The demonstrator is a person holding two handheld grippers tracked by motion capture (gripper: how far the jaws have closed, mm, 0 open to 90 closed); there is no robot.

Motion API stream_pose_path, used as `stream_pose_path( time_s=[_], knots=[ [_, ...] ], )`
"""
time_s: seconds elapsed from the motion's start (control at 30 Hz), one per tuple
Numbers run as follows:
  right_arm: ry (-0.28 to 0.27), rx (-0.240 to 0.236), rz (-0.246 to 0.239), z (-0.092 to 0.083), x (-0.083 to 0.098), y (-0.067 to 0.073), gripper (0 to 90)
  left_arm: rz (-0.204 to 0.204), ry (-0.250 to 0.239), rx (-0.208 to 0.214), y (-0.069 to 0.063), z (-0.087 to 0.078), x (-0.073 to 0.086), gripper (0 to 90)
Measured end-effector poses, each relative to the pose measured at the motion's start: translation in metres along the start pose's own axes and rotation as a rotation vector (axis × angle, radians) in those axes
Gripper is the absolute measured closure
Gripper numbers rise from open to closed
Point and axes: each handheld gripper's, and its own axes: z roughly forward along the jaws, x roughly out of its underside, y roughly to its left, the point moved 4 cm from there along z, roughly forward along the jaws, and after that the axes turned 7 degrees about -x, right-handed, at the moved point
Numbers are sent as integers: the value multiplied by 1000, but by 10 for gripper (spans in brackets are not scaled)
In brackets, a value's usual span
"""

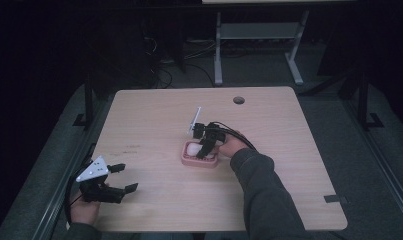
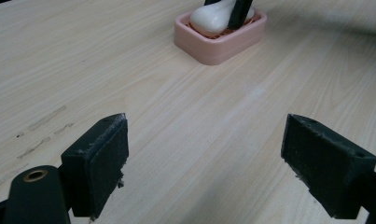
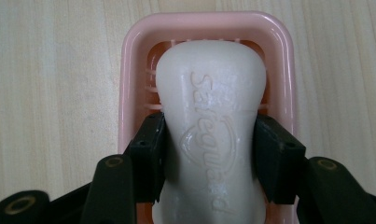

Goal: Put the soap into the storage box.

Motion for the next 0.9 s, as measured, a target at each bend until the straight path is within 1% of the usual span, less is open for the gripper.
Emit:
stream_pose_path(
  time_s=[0.63, 0.7, 0.73, 0.8, 0.9],
  knots=[
    [-21, 2, 12, 0, 3, 0, 461, 4, 6, 2, -1, 0, 0, 148],
    [-23, 1, 15, 0, 3, 0, 452, 3, 7, 1, -1, 0, 0, 148],
    [-26, 7, 20, 0, 4, 1, 434, 4, 4, 1, -1, 1, 0, 148],
    [-31, 10, 15, -1, 4, 0, 428, 4, 3, 1, -1, 1, 0, 148],
    [-45, 15, 21, -3, 6, 1, 390, 8, 4, 3, -1, 1, 0, 148]
  ],
)
